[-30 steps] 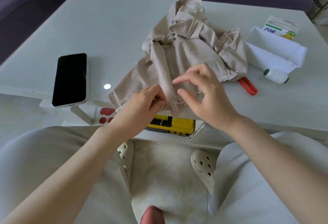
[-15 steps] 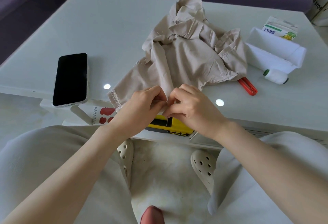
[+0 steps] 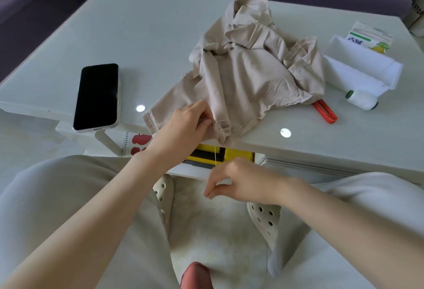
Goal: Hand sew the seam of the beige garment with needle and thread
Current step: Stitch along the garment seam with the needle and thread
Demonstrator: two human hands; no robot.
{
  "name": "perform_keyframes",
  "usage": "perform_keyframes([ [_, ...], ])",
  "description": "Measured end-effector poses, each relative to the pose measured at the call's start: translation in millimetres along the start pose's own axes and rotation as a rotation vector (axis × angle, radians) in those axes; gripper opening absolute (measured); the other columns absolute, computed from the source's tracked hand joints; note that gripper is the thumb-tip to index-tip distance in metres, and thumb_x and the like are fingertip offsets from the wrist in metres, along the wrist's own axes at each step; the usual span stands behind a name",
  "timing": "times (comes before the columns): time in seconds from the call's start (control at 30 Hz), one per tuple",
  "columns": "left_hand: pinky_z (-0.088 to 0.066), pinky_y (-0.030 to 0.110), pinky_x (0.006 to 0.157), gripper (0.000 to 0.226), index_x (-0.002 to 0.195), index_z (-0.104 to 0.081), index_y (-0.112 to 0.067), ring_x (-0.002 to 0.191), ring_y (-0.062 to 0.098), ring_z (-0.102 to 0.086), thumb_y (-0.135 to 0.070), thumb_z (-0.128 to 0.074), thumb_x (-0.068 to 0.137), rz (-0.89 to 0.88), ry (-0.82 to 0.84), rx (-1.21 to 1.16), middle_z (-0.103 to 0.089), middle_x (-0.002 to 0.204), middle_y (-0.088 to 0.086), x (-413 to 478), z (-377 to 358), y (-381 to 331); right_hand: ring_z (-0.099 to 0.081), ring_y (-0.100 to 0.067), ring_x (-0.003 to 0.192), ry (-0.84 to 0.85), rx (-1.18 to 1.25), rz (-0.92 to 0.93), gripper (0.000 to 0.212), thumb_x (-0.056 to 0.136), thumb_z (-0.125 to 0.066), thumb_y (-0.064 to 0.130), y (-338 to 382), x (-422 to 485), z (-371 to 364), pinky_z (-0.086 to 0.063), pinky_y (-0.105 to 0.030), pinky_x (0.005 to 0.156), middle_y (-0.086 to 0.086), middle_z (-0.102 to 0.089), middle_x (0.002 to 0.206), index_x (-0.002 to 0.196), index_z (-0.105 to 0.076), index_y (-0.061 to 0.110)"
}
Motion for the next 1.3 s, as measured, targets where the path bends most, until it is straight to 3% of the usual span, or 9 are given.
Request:
perform_keyframes([
  [0.17,-0.036,0.014,0.065,0.012,0.083,-0.053,-0.016,0.070,0.004,-0.046,-0.008,-0.051,0.091,0.012,-0.008,0.000,-0.051,0.074,-0.015,0.4,1.2,1.9,-0.059,-0.002,0.100,0.269,-0.103,-0.188,0.020,0.095,-0.055,0.017,-19.3,-5.8,-23.8,-0.045,-0.025,0.094,0.007,-0.070,0.108,0.107,-0.070,0.017],
  [0.33,-0.035,0.010,0.063,0.008,0.086,-0.055,-0.013,0.072,-0.002,-0.046,-0.009,-0.052,0.092,0.011,0.009,0.004,-0.049,0.074,-0.016,-1.1,1.0,1.6,-0.060,-0.007,0.088,0.259,-0.087,-0.293,0.024,0.098,-0.040,0.013,-34.3,-10.9,-22.0,-0.049,-0.028,0.086,0.005,-0.068,0.093,0.097,-0.062,0.021],
  [0.43,-0.036,0.012,0.062,0.010,0.084,-0.054,-0.016,0.071,-0.002,-0.046,-0.010,-0.052,0.092,0.005,-0.004,0.005,-0.049,0.074,-0.016,-1.9,2.4,0.2,-0.052,0.000,0.071,0.102,-0.034,-0.234,0.023,0.102,-0.036,0.018,-22.3,-10.8,-10.7,-0.043,-0.019,0.070,0.013,-0.055,0.076,0.095,-0.058,0.022],
  [0.6,-0.036,0.013,0.061,0.008,0.085,-0.055,-0.016,0.069,-0.003,-0.047,-0.012,-0.052,0.091,0.013,-0.040,0.014,-0.050,0.072,-0.016,-2.2,3.8,0.5,-0.030,-0.009,0.053,-0.460,0.291,-0.099,0.006,0.094,-0.055,0.012,-1.3,-17.8,15.4,-0.028,-0.018,0.053,-0.003,-0.035,0.059,0.088,-0.056,0.012],
  [0.73,-0.036,0.014,0.059,0.007,0.086,-0.056,-0.013,0.066,0.002,-0.047,-0.014,-0.051,0.091,0.024,-0.042,0.007,-0.052,0.072,-0.013,-2.2,4.1,-0.5,-0.029,-0.009,0.047,-0.596,0.215,-0.176,0.005,0.090,-0.063,0.017,-17.0,-18.0,23.9,-0.026,-0.020,0.052,0.010,-0.030,0.046,0.089,-0.060,0.012],
  [0.83,-0.036,0.014,0.060,0.007,0.086,-0.057,-0.013,0.066,0.003,-0.048,-0.014,-0.053,0.091,0.024,-0.047,0.000,-0.053,0.072,-0.011,-2.0,3.8,-1.1,-0.036,-0.007,0.048,-0.550,0.112,-0.206,0.008,0.091,-0.063,0.022,-23.6,-13.9,21.3,-0.029,-0.023,0.055,0.012,-0.037,0.051,0.098,-0.065,0.019],
  [0.97,-0.037,0.014,0.061,0.007,0.085,-0.056,-0.015,0.068,0.003,-0.048,-0.014,-0.053,0.091,0.034,-0.048,-0.006,-0.054,0.074,-0.010,-1.9,3.6,-0.9,-0.056,0.007,0.072,-0.452,0.045,-0.176,0.017,0.095,-0.055,0.025,-17.1,-11.9,14.6,-0.041,-0.014,0.070,0.019,-0.065,0.082,0.095,-0.073,0.023],
  [1.13,-0.038,0.011,0.060,0.007,0.087,-0.055,-0.012,0.066,0.000,-0.049,-0.010,-0.051,0.092,0.014,-0.061,-0.001,-0.052,0.071,-0.013,-0.8,5.5,-2.1,-0.059,-0.018,0.086,-0.008,-0.535,-0.097,0.030,0.102,-0.034,0.015,-13.2,-13.1,-13.4,-0.048,-0.034,0.075,0.004,-0.065,0.106,0.120,-0.057,0.024],
  [1.3,-0.036,0.005,0.059,0.006,0.088,-0.055,-0.011,0.067,-0.002,-0.049,-0.010,-0.051,0.093,0.012,-0.098,0.001,-0.052,0.073,-0.015,0.7,8.9,-1.4,-0.062,-0.020,0.098,0.261,-0.611,-0.048,0.035,0.099,-0.036,0.007,-21.9,-21.6,-37.0,-0.050,-0.030,0.078,0.001,-0.065,0.117,0.125,-0.056,0.020],
])
Point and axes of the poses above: each hand's wrist, its own x-axis towards the middle knuckle, its own z-axis out of the back of the hand, y = z × x, the point moved 5 cm from there along x, towards the middle knuckle
